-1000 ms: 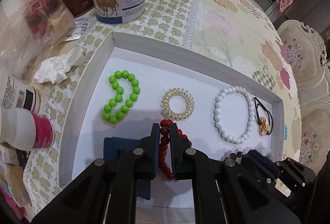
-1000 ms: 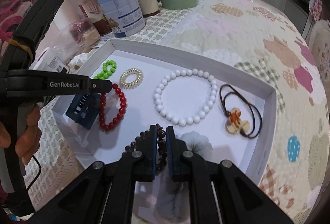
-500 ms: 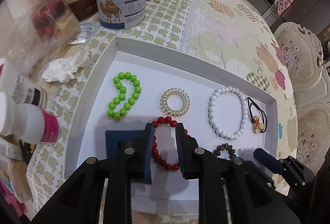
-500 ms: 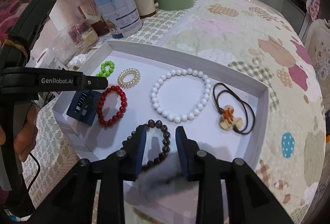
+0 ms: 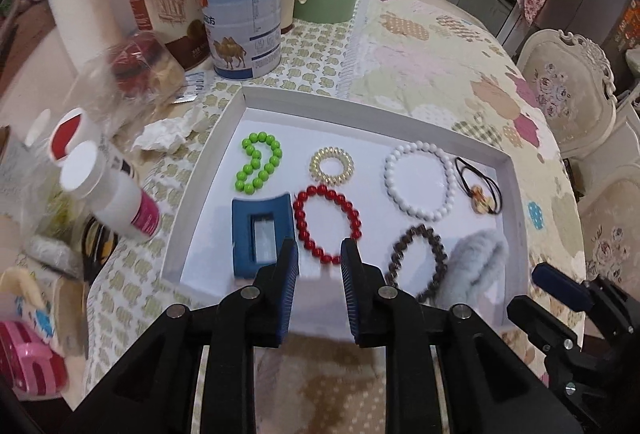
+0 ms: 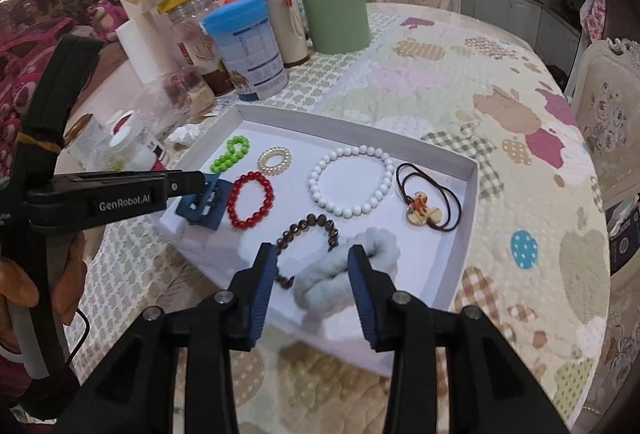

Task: Organize jewelry
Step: 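Withdraw both tools from the tray toward the silver bangle and cream scrunchie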

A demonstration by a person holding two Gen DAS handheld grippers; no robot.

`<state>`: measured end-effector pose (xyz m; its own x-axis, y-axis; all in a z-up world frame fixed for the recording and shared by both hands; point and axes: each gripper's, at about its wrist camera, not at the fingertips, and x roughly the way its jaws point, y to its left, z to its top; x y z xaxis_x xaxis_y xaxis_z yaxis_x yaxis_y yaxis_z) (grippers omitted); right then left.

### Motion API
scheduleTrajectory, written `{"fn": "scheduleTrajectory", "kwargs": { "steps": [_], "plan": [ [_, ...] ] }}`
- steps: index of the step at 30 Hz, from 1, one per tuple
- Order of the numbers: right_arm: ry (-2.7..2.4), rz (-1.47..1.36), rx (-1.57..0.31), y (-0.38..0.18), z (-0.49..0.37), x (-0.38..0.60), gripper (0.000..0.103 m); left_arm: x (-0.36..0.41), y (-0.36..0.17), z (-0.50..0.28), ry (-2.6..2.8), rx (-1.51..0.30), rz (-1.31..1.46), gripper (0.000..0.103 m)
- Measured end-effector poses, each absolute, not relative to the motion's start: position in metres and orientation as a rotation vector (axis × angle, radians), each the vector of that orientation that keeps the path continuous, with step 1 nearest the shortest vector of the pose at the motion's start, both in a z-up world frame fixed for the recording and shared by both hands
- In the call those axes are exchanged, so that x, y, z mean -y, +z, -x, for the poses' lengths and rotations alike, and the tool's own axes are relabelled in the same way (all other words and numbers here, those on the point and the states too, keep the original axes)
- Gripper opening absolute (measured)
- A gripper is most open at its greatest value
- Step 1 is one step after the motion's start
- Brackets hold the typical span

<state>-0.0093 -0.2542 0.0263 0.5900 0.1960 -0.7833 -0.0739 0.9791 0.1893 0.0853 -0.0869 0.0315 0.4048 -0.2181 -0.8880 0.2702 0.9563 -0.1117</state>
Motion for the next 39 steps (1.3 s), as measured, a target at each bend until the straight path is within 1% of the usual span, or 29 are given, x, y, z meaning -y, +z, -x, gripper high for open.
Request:
{"fn": "scheduleTrajectory", "kwargs": {
  "steps": [3,11,19,26,32,35,37,39],
  "plan": [
    [0.162,-0.128,-0.908,0.034,0.025,0.252,0.046,0.085,0.037,-0.067,-0.303,-1.096,-0.064,0.026],
    [0.155,-0.118,-0.878,0.049,0.072,0.251,0.048,0.082,0.047,-0.022,-0.296,-1.063,-0.078,0.026],
    [0.135,-0.124,-0.878,0.051,0.116,0.255,0.052,0.080,0.052,0.022,-0.288,-1.042,-0.086,0.026],
    [0.143,-0.115,-0.901,0.045,0.149,0.257,0.053,0.066,0.049,0.053,-0.285,-1.065,-0.049,0.026],
    [0.162,-0.105,-0.953,0.028,0.173,0.255,0.054,0.050,0.035,0.076,-0.304,-1.124,-0.007,0.027],
    [0.169,-0.094,-0.974,0.019,0.182,0.252,0.054,0.042,0.027,0.087,-0.302,-1.148,0.006,0.029],
    [0.173,-0.092,-0.988,0.014,0.187,0.251,0.056,0.038,0.019,0.095,-0.309,-1.171,0.009,0.033],
    [0.178,-0.091,-1.002,0.008,0.191,0.248,0.057,0.037,0.010,0.103,-0.313,-1.195,-0.001,0.034]
  ]
}}
